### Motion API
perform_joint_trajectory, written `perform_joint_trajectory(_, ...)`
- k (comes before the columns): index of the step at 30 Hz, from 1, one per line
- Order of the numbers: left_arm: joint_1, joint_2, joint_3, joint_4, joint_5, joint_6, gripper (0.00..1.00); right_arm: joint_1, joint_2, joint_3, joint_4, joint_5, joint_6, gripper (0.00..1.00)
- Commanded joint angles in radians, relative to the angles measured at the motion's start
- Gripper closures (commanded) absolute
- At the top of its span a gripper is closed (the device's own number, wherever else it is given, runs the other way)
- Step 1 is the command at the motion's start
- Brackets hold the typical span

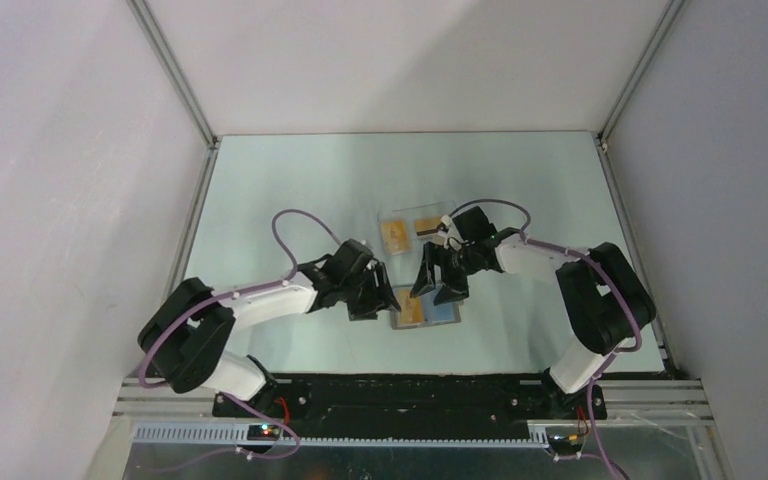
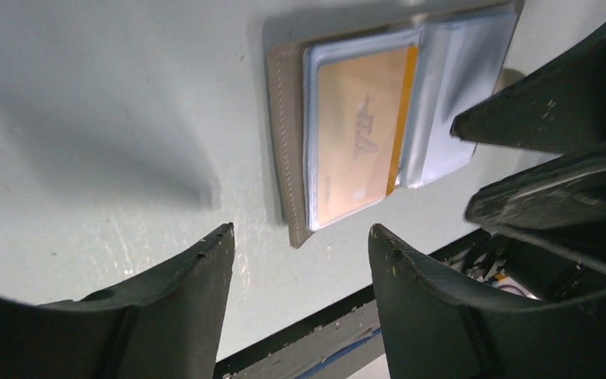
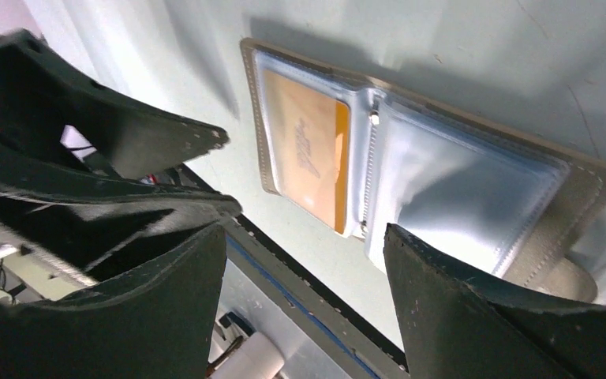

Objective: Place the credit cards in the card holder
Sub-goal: Insert the credit card into the card slot.

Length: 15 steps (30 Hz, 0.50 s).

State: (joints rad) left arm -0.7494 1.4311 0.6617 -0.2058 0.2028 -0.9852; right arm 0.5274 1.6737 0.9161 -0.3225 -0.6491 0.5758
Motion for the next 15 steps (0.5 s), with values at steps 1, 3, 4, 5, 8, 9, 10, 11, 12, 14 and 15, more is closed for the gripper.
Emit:
perform_joint_trajectory(1,0.005,0.028,0.119,-0.100,-0.104,0.161,0.33,0.005,-0.048,0.032,-0.109,0.056,-0.070,0.24)
perform_joint_trajectory(3,0.003,0.034,0.165,-0.115,-0.119,0.243,0.29,0.004,-0.057,0.032,-0.135,0.064,-0.071,0.24)
perform_joint_trajectory(4,0.001,0.033,0.195,-0.121,-0.130,0.290,0.27,0.003,-0.062,0.031,-0.151,0.066,-0.068,0.24)
perform_joint_trajectory(5,-0.001,0.033,0.211,-0.126,-0.136,0.312,0.26,0.003,-0.065,0.032,-0.157,0.068,-0.063,0.24)
perform_joint_trajectory(8,-0.001,0.046,0.293,-0.138,-0.153,0.388,0.23,-0.001,-0.083,0.028,-0.182,0.059,-0.048,0.26)
perform_joint_trajectory(9,-0.001,0.071,0.310,-0.141,-0.150,0.401,0.22,-0.001,-0.087,0.028,-0.183,0.049,-0.036,0.27)
perform_joint_trajectory(10,-0.001,0.090,0.348,-0.149,-0.136,0.422,0.22,0.001,-0.095,0.024,-0.183,0.041,-0.029,0.28)
perform_joint_trajectory(11,-0.001,0.131,0.386,-0.153,-0.120,0.429,0.22,0.001,-0.099,0.022,-0.185,0.029,-0.019,0.28)
perform_joint_trajectory(12,-0.001,0.154,0.402,-0.158,-0.104,0.437,0.22,0.002,-0.100,0.019,-0.192,0.022,-0.014,0.30)
perform_joint_trajectory(14,-0.001,0.223,0.446,-0.162,-0.084,0.434,0.22,0.006,-0.106,0.008,-0.206,0.020,-0.005,0.31)
perform_joint_trajectory(15,-0.002,0.259,0.465,-0.161,-0.081,0.427,0.22,0.007,-0.114,-0.001,-0.208,0.018,0.004,0.31)
